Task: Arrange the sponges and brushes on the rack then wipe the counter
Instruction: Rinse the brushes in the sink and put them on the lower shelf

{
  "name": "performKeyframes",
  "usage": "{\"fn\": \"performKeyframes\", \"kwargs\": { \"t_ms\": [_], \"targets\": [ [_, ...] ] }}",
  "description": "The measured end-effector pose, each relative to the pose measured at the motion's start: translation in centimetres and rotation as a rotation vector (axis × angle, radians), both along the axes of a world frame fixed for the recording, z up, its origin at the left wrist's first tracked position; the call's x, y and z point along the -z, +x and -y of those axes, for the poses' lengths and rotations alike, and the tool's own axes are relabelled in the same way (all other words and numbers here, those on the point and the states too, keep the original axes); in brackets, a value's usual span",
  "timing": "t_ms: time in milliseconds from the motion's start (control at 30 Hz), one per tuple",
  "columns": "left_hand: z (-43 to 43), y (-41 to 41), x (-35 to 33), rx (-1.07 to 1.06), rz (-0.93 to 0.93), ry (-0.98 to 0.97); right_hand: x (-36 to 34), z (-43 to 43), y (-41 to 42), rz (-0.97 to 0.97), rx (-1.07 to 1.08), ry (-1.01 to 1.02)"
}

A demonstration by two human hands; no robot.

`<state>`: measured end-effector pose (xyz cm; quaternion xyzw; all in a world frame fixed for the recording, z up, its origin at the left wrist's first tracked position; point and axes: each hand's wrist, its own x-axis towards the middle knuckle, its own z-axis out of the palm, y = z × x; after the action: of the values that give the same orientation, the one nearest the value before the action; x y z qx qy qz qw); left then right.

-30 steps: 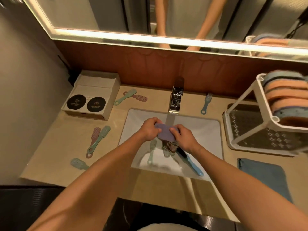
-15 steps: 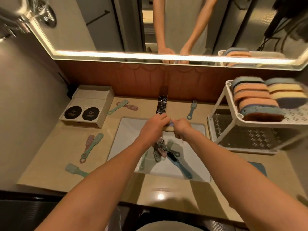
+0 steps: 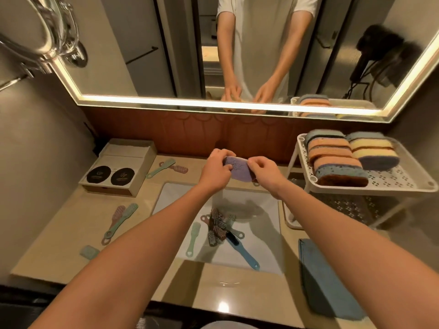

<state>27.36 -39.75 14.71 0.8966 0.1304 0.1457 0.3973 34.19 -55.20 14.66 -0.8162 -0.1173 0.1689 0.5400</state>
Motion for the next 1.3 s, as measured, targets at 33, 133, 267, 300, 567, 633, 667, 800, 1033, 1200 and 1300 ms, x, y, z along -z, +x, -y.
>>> {"fn": "performKeyframes", "kwargs": {
  "t_ms": [33, 133, 267, 300, 567, 633, 667, 800, 1033, 1200, 1300],
  "targets": [
    [0.2, 0.3, -0.5, -0.018, 0.000, 0.017, -0.7, 0.4, 0.3, -0.001, -0.002, 0.000],
    [1.0, 1.2, -2.5, -0.049, 0.003, 0.008, -2.6, 1.6, 1.2, 0.044, -0.010, -0.017],
    [2.3, 2.8, -5.3, -0.037, 0.067, -0.059, -5.2, 3.4, 2.4, 0.198, 0.029, -0.016],
    [2.8, 3.1, -6.0, -0.034, 0.069, -0.065, -5.7, 4.0, 2.8, 0.237, 0.038, -0.015],
    [9.8, 6.0, -9.5, 0.001, 0.155, -0.029, -9.4, 12.1, 4.6, 0.346, 0.116, -0.024],
    [12.2, 6.5, -10.1, 0.048, 0.171, -0.017, -9.9, 14.4, 4.8, 0.361, 0.178, -0.023],
    [13.4, 6.7, -10.4, 0.067, 0.173, -0.021, -10.0, 15.4, 5.0, 0.366, 0.208, -0.029],
    [18.3, 7.8, -10.9, 0.168, 0.157, -0.042, -10.3, 20.1, 5.9, 0.359, 0.311, -0.017],
    [23.8, 9.4, -10.6, 0.284, 0.131, 0.085, -9.7, 25.7, 6.2, 0.384, 0.385, -0.116],
    [26.1, 9.7, -9.8, 0.344, 0.050, 0.071, -8.7, 27.5, 6.6, 0.374, 0.439, -0.153],
    [26.9, 9.9, -9.3, 0.371, 0.003, 0.082, -7.9, 28.2, 6.8, 0.344, 0.450, -0.179]
  ]
}}
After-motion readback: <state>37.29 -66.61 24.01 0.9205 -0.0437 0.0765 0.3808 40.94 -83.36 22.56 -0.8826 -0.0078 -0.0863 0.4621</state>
